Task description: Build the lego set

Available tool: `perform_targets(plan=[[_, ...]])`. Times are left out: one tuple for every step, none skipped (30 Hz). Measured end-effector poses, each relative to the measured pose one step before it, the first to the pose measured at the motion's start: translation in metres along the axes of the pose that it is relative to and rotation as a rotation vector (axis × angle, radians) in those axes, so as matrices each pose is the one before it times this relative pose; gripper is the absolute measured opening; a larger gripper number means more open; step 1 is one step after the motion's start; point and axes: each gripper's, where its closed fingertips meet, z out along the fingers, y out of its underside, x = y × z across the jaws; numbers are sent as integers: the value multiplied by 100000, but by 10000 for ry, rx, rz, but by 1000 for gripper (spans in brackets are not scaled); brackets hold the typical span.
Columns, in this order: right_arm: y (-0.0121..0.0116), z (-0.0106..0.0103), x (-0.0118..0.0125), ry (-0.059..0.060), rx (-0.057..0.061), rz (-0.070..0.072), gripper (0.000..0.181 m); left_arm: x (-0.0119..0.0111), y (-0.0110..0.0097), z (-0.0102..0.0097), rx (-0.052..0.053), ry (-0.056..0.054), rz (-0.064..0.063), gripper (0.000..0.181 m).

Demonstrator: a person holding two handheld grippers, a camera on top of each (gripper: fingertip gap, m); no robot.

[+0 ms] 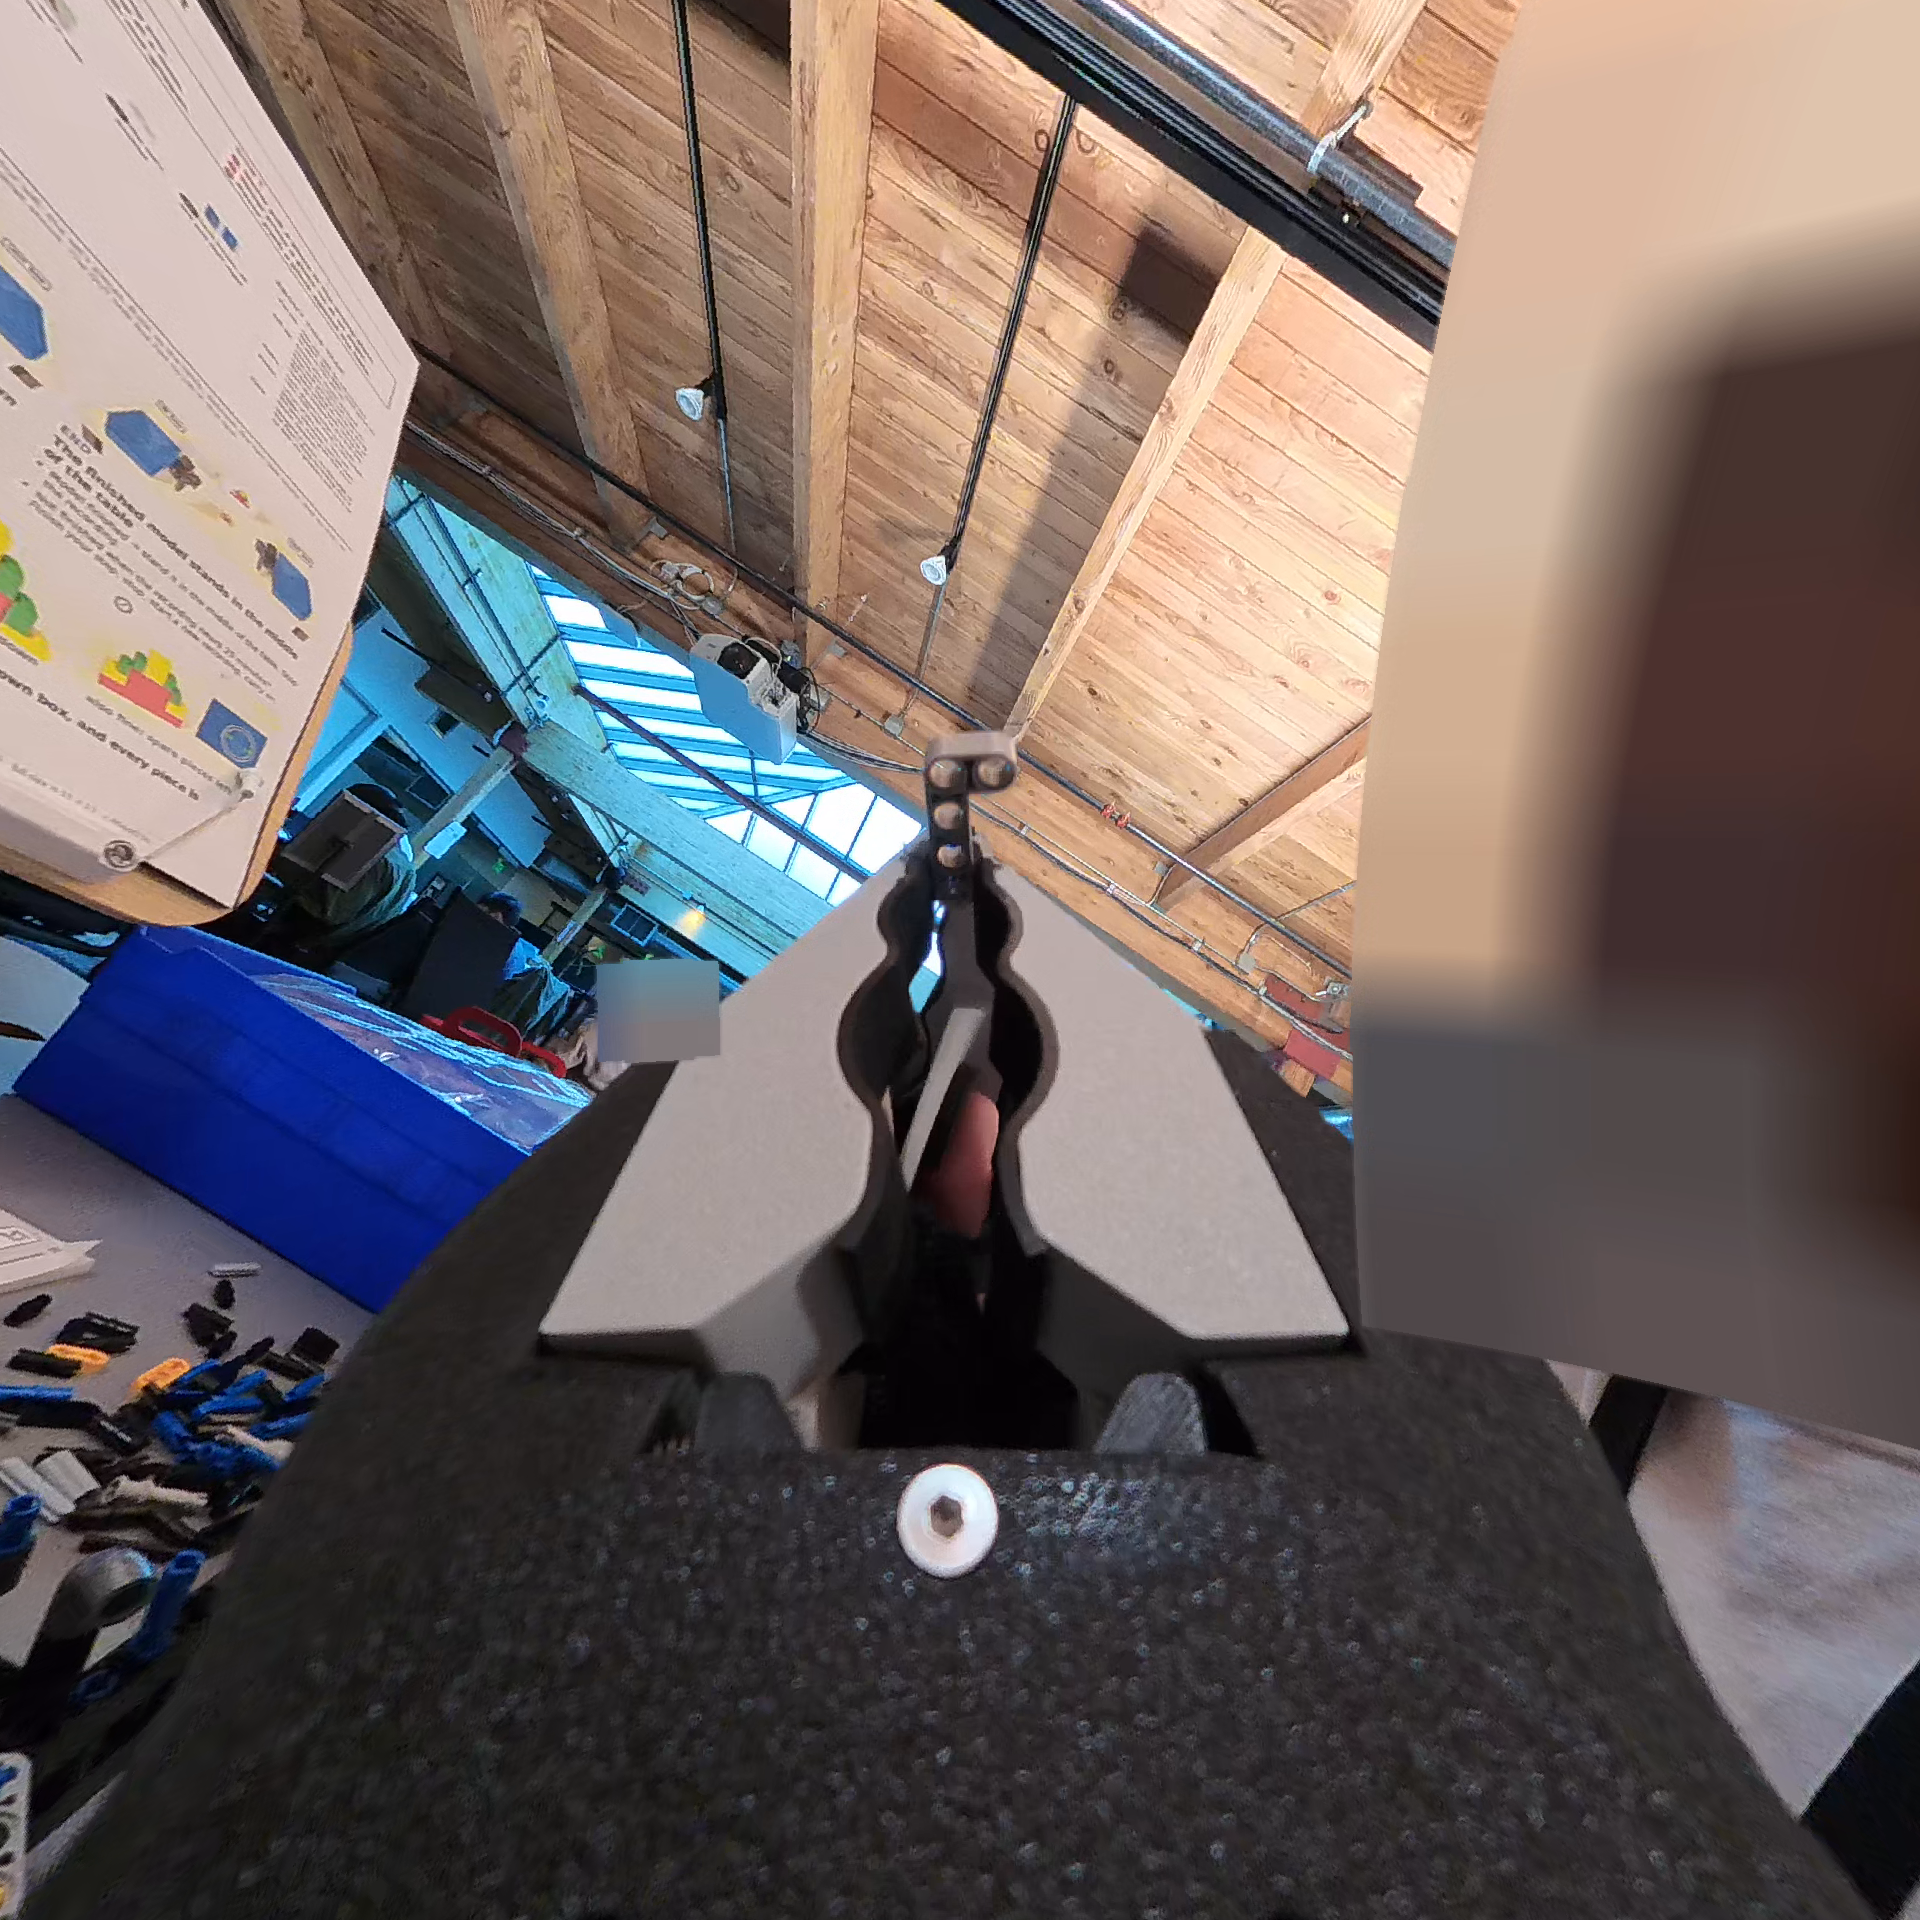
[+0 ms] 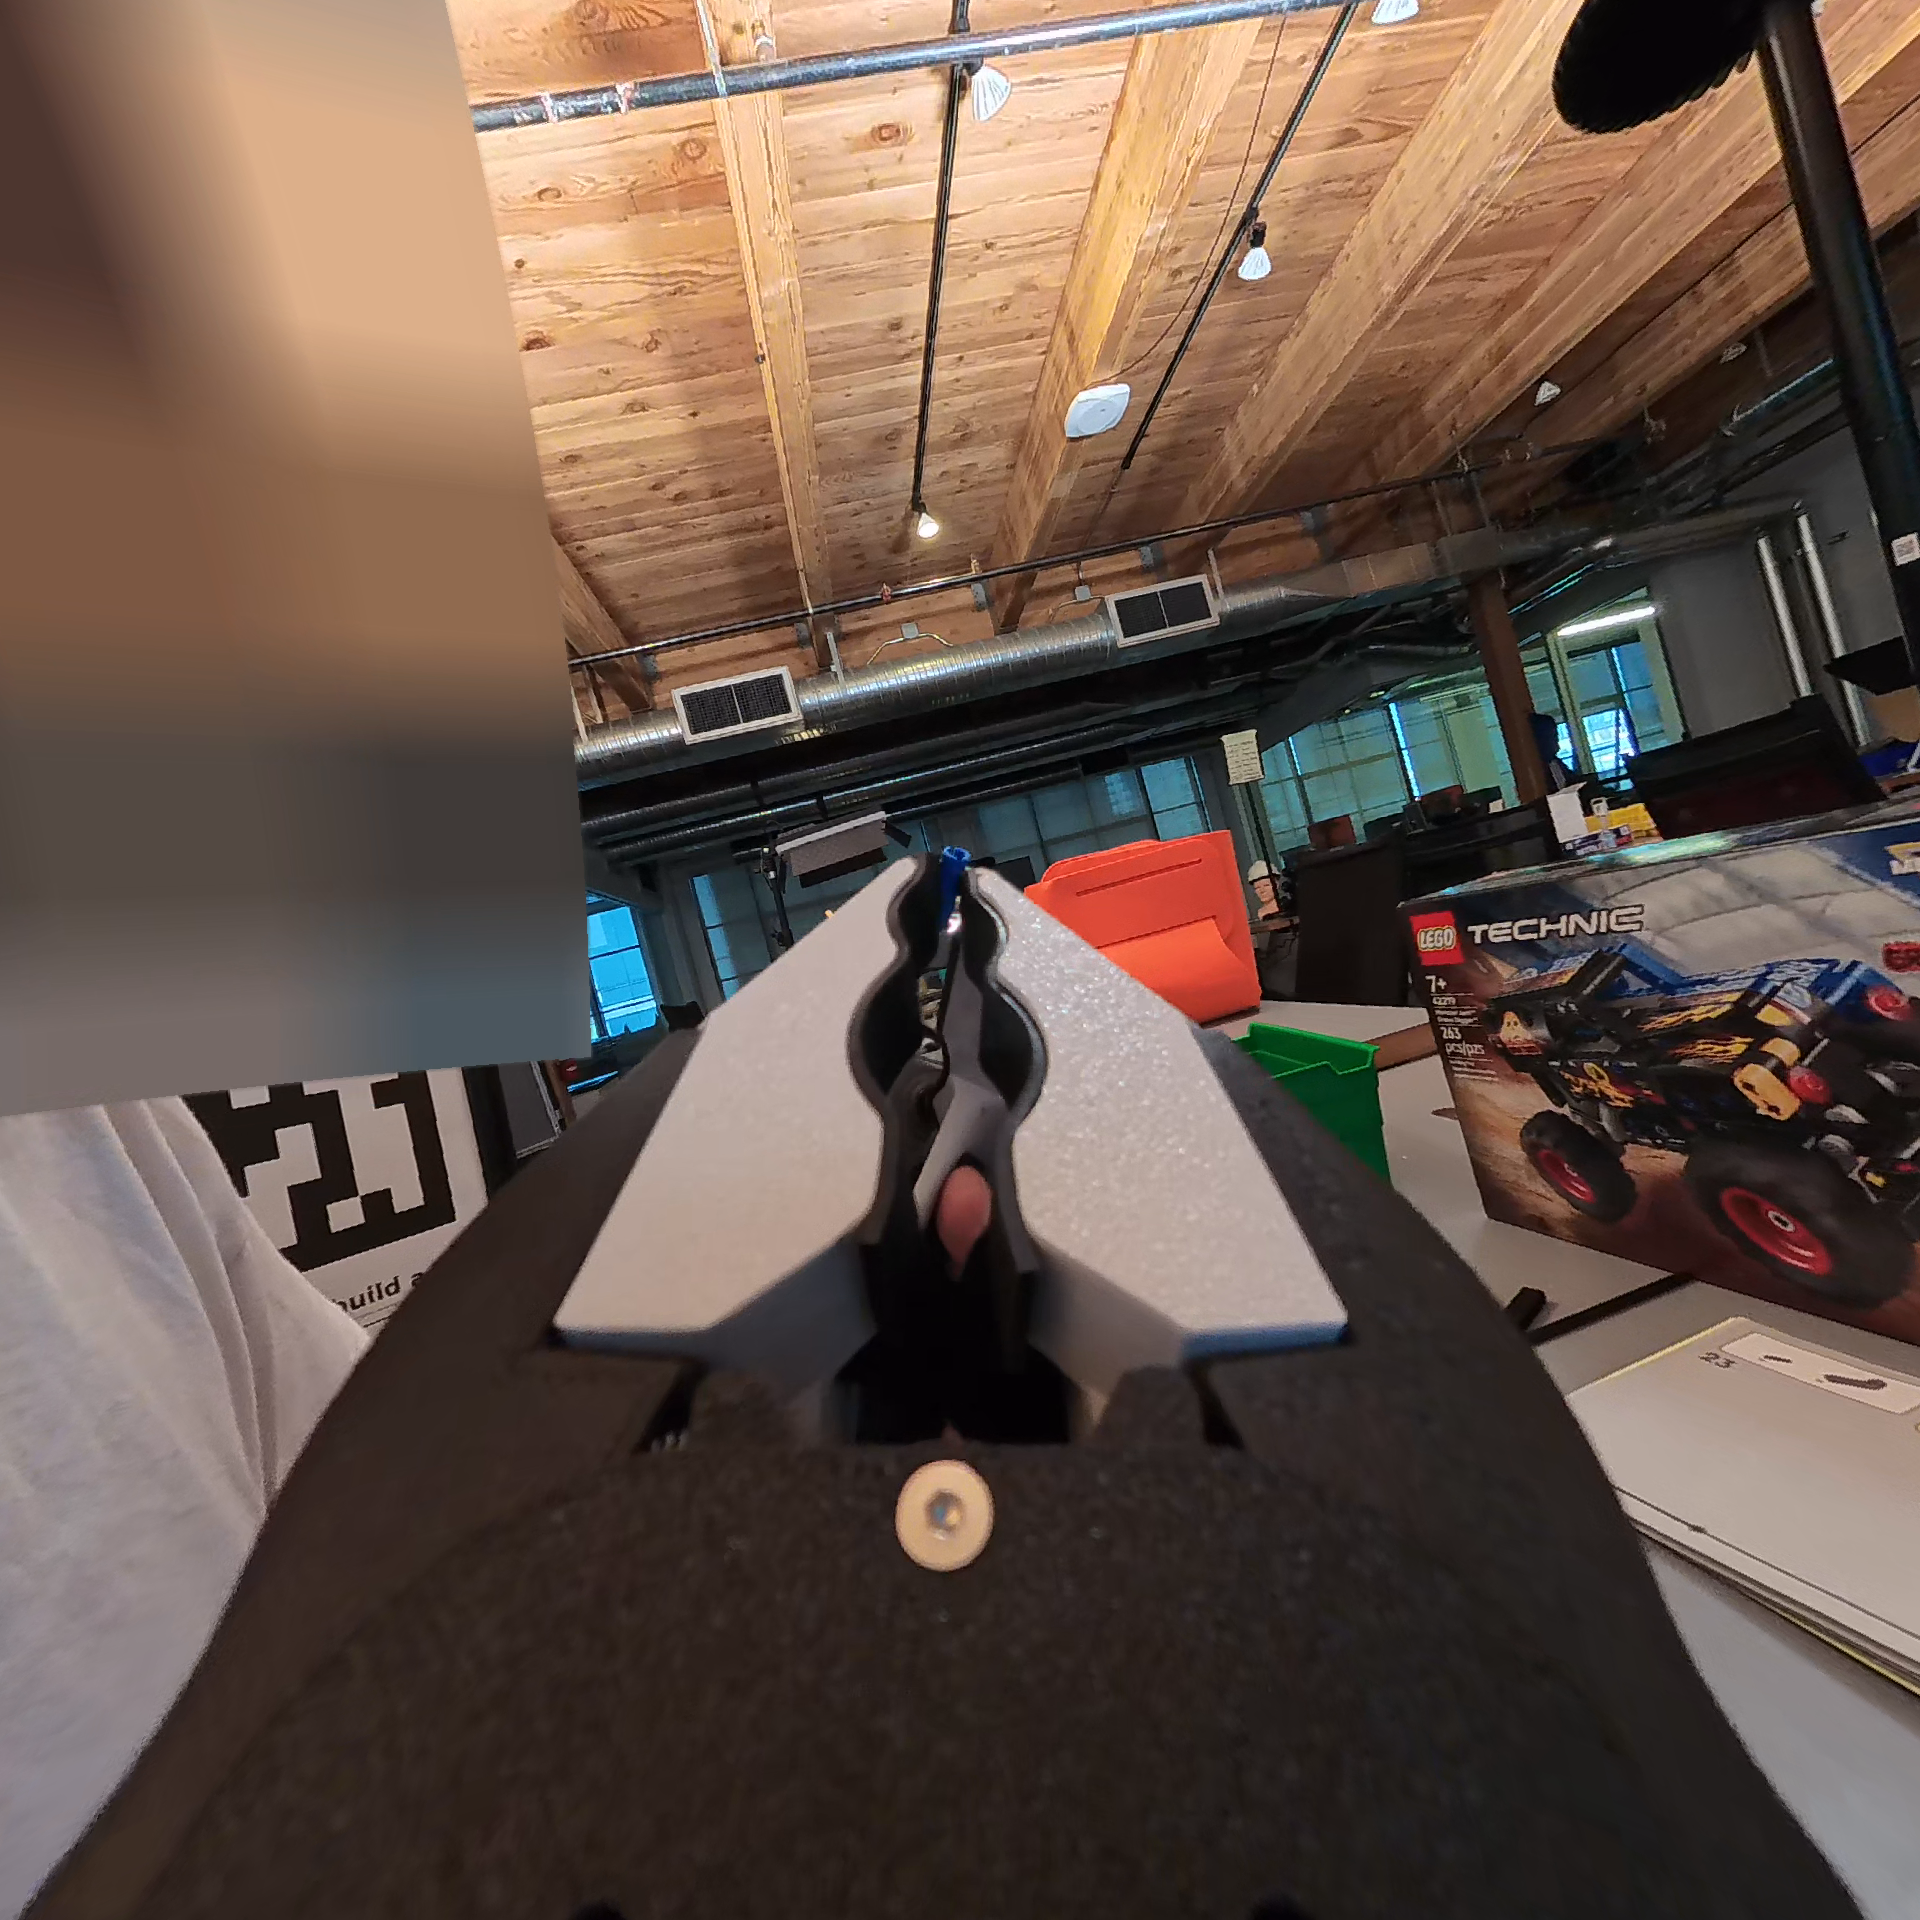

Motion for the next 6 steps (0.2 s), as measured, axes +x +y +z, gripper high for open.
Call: perform_targets(plan=[[0,-15,-7,1,14,20,2,25,8,3,8,44,-107,6],[65,-1,85,87,-29,7,2,-65,-24,-37,39,-43,-22,6],[13,-11,6,51,8,-3,2,-30,44,-21,2,-107,236,6],[-36,-12,-84,-1,25,38,2,47,65,7,-75,-91,355,6],[-17,12,-94,-6,16,49,2,94,-14,11,-84,-99,385,6],[-77,19,-176,-82,44,16,2,146,-29,32,-94,-54,341,6]])
